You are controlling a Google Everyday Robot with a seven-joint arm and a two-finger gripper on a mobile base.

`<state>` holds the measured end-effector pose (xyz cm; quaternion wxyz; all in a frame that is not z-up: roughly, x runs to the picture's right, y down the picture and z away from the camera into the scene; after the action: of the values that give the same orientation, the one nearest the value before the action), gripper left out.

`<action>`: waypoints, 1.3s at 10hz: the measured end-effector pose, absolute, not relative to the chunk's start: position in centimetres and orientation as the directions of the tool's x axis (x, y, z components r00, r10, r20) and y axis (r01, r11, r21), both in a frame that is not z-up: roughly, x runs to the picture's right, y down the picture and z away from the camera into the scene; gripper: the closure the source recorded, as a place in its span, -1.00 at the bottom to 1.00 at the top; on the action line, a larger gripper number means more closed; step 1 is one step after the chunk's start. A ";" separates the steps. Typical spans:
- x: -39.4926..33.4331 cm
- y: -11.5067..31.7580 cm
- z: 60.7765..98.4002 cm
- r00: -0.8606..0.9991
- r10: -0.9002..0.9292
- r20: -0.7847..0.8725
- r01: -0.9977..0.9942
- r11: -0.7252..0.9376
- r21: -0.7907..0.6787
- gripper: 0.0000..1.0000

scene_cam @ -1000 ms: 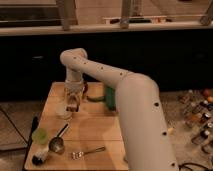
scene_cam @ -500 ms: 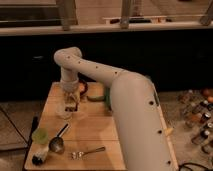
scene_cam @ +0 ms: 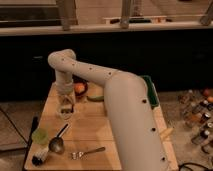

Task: Place eraser in paper cup

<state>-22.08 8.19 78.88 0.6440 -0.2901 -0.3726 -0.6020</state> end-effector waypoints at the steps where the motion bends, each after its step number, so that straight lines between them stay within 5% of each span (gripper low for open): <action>1: -22.7 8.4 78.8 -0.014 -0.569 0.822 0.991 0.100 0.086 1.00; 4: -23.7 8.4 78.6 -0.038 -0.595 0.803 0.990 0.089 0.113 0.95; 11: -24.4 8.4 78.8 -0.054 -0.584 0.810 0.987 0.093 0.133 -0.43; 13: -24.6 8.6 79.0 -0.058 -0.578 0.814 0.986 0.096 0.138 -0.60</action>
<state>-24.58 8.55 78.95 0.6327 -0.2659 -0.3839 -0.6177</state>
